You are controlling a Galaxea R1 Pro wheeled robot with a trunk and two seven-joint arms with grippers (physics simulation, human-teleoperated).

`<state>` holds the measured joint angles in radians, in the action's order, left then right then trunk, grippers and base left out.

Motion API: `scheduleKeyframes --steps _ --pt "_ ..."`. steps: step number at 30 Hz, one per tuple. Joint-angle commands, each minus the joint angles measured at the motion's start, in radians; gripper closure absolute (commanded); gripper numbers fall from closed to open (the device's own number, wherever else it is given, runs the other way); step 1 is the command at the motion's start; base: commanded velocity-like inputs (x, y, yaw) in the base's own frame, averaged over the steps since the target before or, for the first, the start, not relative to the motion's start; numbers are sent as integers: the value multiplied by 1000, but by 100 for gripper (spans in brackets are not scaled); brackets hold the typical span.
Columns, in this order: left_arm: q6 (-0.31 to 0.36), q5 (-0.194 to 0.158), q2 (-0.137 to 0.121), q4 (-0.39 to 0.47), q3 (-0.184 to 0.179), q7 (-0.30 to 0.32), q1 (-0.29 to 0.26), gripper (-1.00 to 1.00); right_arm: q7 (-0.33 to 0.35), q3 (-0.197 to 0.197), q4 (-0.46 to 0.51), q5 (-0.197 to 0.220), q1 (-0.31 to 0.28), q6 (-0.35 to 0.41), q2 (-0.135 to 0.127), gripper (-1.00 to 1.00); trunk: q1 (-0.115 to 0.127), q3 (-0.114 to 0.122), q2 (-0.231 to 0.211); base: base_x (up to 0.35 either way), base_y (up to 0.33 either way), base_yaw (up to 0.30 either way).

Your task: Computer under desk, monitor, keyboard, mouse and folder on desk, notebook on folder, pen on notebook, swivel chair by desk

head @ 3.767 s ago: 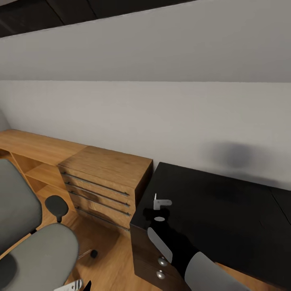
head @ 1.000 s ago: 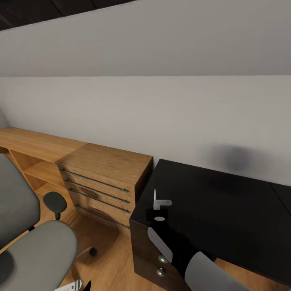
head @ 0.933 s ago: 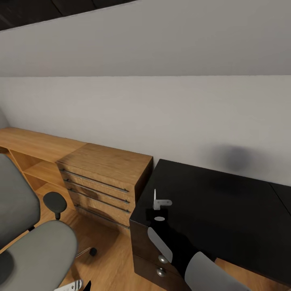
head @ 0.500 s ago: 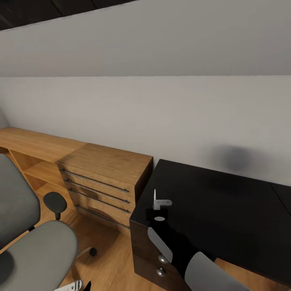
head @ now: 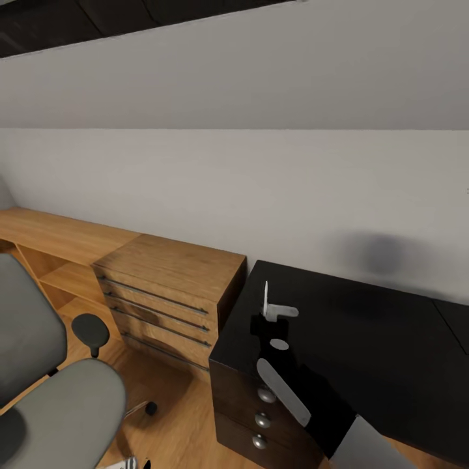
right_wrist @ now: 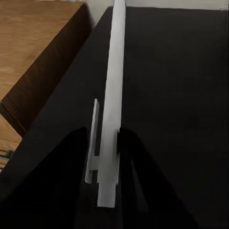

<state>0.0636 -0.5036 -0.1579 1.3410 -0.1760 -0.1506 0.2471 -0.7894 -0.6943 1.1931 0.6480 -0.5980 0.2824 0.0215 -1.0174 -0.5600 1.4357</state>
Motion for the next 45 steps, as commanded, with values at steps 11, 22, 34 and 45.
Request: scheduleKeyframes --steps 11,22,34,45 --pt "2 -6 -2 -17 -54 -9 0 -100 -55 0 104 37 37 10 -51 100 42 34 -77 0 0 0" --pt "4 -6 -1 -49 -60 -9 0 -100 -51 -1 108 36 38 -2 -49 100 84 68 -154 0 0 0" --pt "14 -7 20 -99 -59 -12 0 -100 -53 34 76 39 38 -55 -52 100 130 107 -238 0 0 -110" --pt "16 17 72 -253 -59 -11 -2 -100 1 304 -31 39 38 -64 -50 100 173 146 -315 0 0 -281"
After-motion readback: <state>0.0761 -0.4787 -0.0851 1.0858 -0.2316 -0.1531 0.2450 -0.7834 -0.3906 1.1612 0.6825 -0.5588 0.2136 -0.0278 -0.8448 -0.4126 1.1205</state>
